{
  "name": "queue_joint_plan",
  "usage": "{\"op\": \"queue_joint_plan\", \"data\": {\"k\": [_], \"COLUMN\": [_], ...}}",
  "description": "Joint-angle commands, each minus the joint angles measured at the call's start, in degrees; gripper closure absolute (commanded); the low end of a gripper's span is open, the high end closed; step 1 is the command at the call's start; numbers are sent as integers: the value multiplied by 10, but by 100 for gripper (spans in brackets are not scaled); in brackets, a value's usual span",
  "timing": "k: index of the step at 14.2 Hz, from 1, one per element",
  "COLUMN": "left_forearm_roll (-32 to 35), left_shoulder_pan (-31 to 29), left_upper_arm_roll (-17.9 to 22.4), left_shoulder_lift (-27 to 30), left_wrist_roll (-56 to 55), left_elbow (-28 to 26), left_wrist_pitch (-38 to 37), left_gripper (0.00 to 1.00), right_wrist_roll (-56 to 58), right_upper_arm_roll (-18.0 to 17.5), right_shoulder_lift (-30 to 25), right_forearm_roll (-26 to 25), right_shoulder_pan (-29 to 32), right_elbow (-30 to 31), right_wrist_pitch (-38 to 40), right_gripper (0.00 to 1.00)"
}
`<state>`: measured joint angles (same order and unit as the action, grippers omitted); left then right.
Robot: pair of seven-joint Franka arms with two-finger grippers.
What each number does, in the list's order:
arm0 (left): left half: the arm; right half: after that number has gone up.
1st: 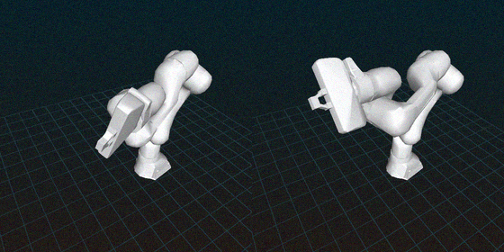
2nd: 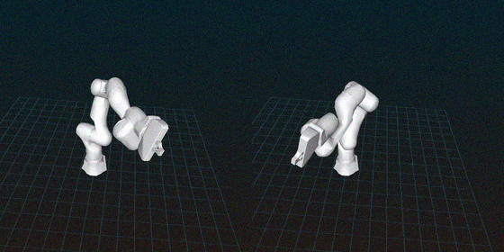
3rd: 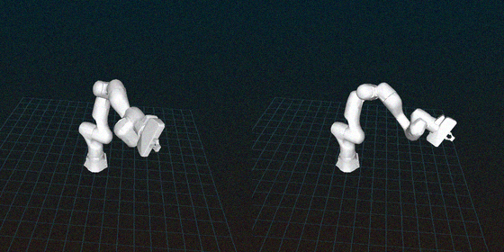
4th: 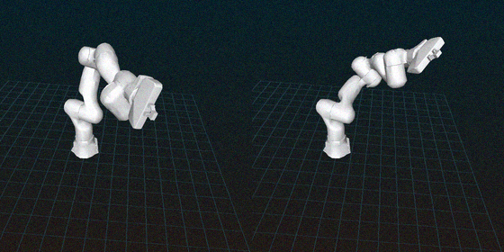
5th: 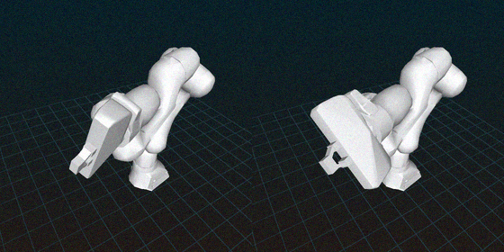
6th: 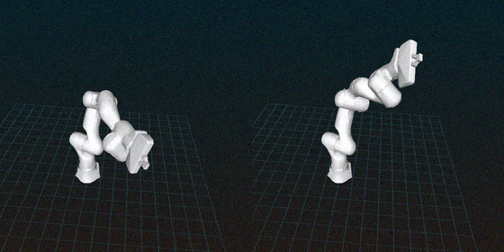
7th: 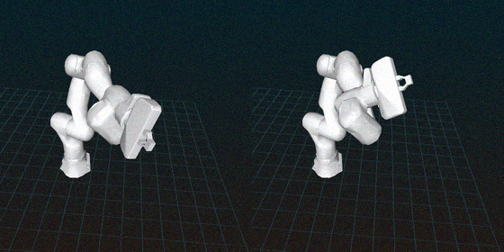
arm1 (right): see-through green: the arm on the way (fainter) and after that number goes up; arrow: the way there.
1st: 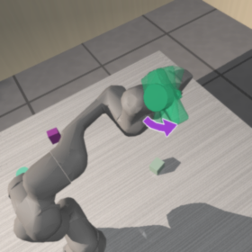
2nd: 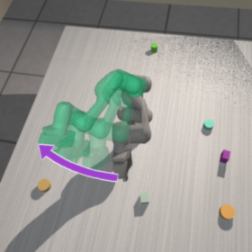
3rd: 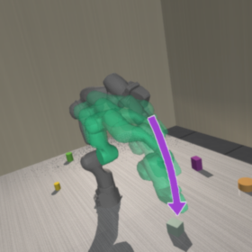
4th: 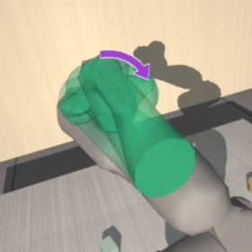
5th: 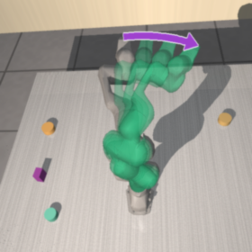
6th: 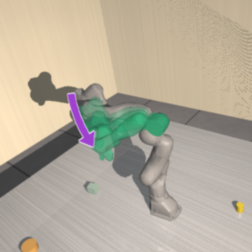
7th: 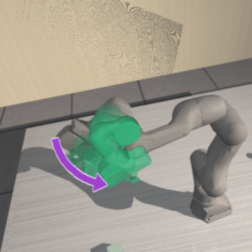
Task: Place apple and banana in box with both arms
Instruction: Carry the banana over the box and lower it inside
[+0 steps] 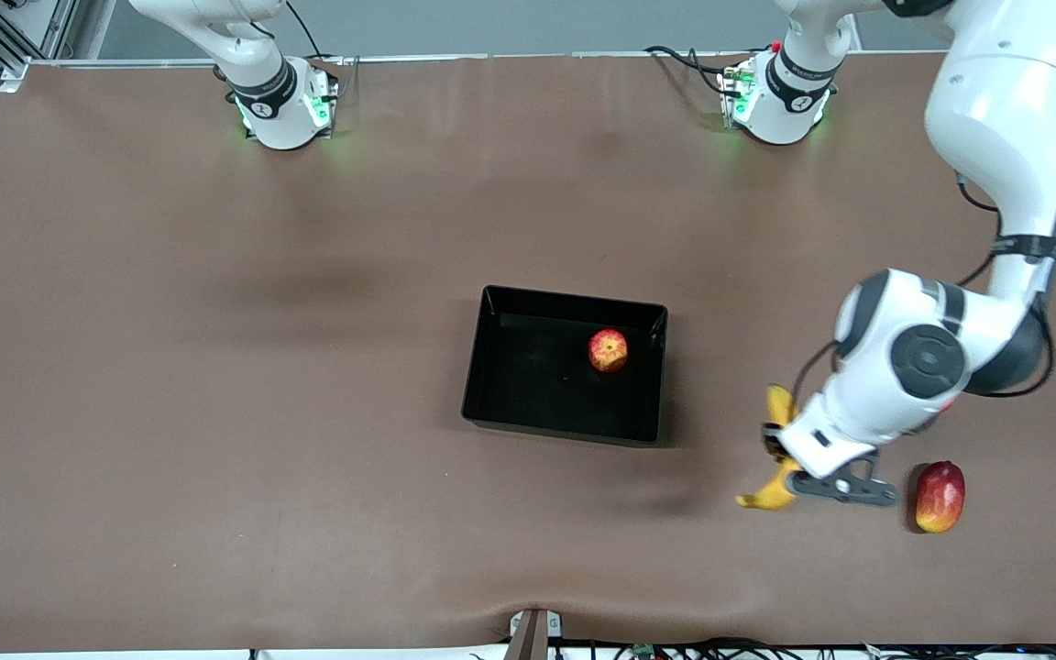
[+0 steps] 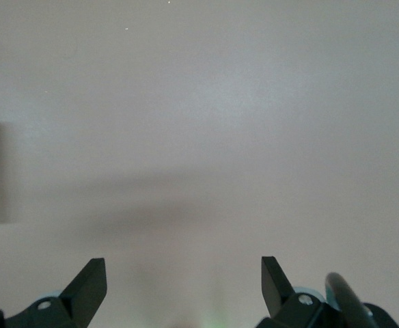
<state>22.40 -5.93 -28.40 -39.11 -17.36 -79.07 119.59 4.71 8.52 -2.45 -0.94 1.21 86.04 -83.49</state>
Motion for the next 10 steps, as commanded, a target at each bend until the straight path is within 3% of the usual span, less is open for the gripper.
{"op": "queue_joint_plan", "data": {"k": [1,6,10], "left_forearm_roll": [3,8,7], "left_shoulder_pan": [25,154,259], "left_upper_arm_roll": [-37,-44,-1], "left_shoulder_lift": [16,-17,-68], "left_wrist_roll": [-62,-237,-304], "left_elbow": [-10,11,38], "left_wrist_pitch": [-16,-10,20], "left_gripper": [100,100,100], "right_wrist_roll": [-6,-7,-7], "right_upper_arm_roll": [-8,-7,-7], "right_shoulder_lift": [1,1,2], "right_forearm_roll": [1,2,2], "right_shoulder_pan": [11,12,14], "right_elbow": [-4,-3,-3], "right_wrist_pitch": [3,4,4], "right_gripper": [0,0,0]}}
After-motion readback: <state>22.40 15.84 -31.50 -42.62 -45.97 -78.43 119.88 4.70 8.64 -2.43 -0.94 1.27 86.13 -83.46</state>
